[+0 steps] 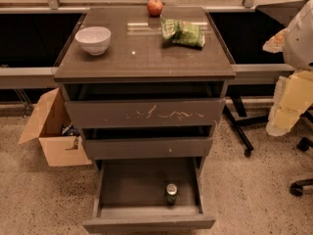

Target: Pick green can from bottom drawer and place on counter

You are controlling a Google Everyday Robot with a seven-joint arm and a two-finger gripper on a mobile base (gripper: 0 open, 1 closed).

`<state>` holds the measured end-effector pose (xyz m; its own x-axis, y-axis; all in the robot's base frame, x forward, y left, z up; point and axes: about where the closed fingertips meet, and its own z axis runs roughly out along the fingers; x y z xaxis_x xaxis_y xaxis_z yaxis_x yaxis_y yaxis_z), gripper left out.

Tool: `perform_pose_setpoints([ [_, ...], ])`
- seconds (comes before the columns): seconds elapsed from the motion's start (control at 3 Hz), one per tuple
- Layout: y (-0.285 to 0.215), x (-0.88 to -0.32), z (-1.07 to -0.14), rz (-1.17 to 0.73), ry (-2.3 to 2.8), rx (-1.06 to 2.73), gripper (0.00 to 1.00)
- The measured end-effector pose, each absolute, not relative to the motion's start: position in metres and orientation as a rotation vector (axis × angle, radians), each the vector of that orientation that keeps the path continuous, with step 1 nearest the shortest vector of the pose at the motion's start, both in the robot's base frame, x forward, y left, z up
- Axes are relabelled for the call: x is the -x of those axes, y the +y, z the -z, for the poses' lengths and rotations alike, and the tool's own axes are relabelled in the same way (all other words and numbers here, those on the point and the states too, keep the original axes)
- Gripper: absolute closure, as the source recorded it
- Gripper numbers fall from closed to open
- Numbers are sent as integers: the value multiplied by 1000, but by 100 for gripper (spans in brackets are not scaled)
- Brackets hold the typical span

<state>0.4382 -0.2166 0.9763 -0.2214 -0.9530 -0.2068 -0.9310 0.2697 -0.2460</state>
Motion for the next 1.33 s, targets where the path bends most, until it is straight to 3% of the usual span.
perform_pose_setpoints([
  [0.33,-217,-438,-976,99,2231,1724,21],
  [0.67,-217,-438,-976,99,2231,1724,5],
  [1.0,-217,-438,-976,99,2231,1724,0],
  [1.33,-203,-443,-930,-36,2173,1771,0],
])
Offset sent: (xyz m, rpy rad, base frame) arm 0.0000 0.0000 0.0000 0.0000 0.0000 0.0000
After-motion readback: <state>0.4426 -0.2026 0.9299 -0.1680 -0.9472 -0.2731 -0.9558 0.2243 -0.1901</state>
